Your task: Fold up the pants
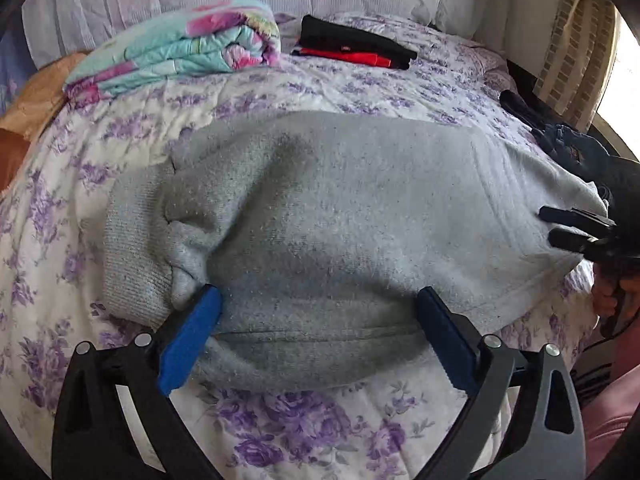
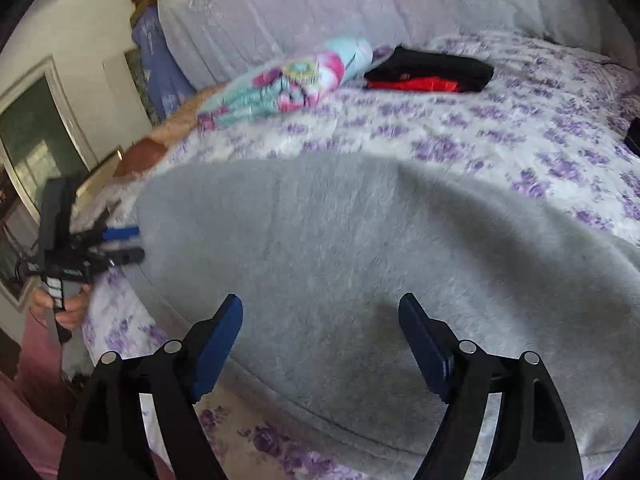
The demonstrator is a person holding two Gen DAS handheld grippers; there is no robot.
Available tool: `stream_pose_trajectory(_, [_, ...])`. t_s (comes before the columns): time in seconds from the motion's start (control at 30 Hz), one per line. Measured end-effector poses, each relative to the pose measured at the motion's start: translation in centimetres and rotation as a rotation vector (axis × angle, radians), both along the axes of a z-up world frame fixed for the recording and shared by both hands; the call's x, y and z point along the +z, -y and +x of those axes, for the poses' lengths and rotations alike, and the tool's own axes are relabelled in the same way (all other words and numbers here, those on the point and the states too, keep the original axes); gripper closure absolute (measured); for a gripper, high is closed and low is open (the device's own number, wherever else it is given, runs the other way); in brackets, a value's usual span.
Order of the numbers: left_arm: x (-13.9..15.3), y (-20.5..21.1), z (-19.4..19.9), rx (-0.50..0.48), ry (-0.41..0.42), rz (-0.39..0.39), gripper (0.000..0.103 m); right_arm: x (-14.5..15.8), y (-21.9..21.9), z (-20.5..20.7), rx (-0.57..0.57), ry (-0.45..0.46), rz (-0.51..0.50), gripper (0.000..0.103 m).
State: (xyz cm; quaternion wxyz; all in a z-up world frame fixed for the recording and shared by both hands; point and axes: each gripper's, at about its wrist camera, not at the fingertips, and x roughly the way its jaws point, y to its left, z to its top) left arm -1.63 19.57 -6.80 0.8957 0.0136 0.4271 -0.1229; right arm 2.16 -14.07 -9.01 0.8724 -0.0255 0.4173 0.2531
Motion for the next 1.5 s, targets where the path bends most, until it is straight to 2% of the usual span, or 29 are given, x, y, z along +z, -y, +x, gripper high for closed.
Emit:
stream_pose_trajectory(0.07, [1.5, 1.2, -0.5, -0.036, 0.033, 0.071, 0.007, 0.6, -1.0, -0.3, 0.067, 0.028, -0.082, 0.021])
stream_pose_trajectory(0.1, [2.4, 1.5, -0.6, -0.050, 0.058, 0.070, 0.007, 1.1, -1.2, -0.2, 0.094, 0.021, -0.088, 0.021])
stream_pose_trajectory(0.23, [6.7, 3.7, 0.4, -0.156, 0.169, -0.039, 0.004, 5.0, -0.7, 1.2, 0.152, 0.037, 0.010, 0.019])
stream_pose_trajectory(0.3, [7.0, 5.5, 2.2, -0.203, 0.188, -0.053, 0.004, 6.5, -0.4, 2.7, 0.148, 0.042, 0.048, 0.015])
stream_pose_trajectory(0.37, [5.6, 7.4, 4.2, -0.250, 0.151, -0.058, 0.004, 7.3, -0.3, 4.9, 0.136, 0.025, 0.069, 0.015])
stream_pose_trajectory(0.43, [2.6, 8.7, 6.5, -0.284, 0.042, -0.064, 0.005, 7.4, -0.2, 7.6, 0.127, -0.023, 0.092, 0.015])
stream_pose_trajectory(0.5, [0.2, 9.1, 6.9, -0.288, -0.008, -0.033, 0.005, 6.9, -0.3, 10.2, 0.139, -0.083, 0.107, 0.015])
stream_pose_trajectory(0.57, [-0.3, 9.1, 6.2, -0.316, 0.009, -0.024, 0.005, 6.3, -0.7, 12.7, 0.167, -0.138, 0.111, 0.015])
stream_pose_trajectory(0.67, [0.0, 8.4, 6.0, -0.337, 0.008, -0.088, 0.005, 5.3, -1.7, 15.5, 0.241, -0.218, 0.120, 0.015])
stream_pose_trajectory(0.8, [-0.1, 7.9, 6.5, -0.333, -0.015, -0.127, 0.005, 3.2, -3.9, 18.2, 0.330, -0.387, 0.095, 0.015])
stream_pose_trajectory(0.87, [-0.2, 8.0, 6.5, -0.332, -0.014, -0.118, 0.005, 3.5, -4.5, 18.0, 0.389, -0.429, 0.111, 0.016])
stream_pose_trajectory(1.0, [-0.2, 8.1, 6.7, -0.332, -0.016, -0.113, 0.005, 6.1, -5.5, 14.4, 0.606, -0.402, 0.126, 0.015])
stream_pose_trajectory(1.07, [-0.3, 8.1, 6.8, -0.334, -0.021, -0.117, 0.004, 6.2, -5.8, 13.1, 0.661, -0.423, 0.128, 0.014])
stream_pose_trajectory(1.2, [-0.4, 8.0, 7.0, -0.338, -0.023, -0.117, 0.005, 5.4, -6.3, 11.9, 0.679, -0.459, 0.083, 0.014])
stream_pose_trajectory(1.37, [-0.4, 8.0, 7.0, -0.338, -0.022, -0.114, 0.004, 5.5, -6.1, 10.8, 0.700, -0.386, 0.012, 0.013])
stream_pose_trajectory(1.5, [-0.4, 8.0, 7.0, -0.337, -0.023, -0.113, 0.004, 5.2, -5.1, 10.9, 0.676, -0.416, 0.049, 0.013])
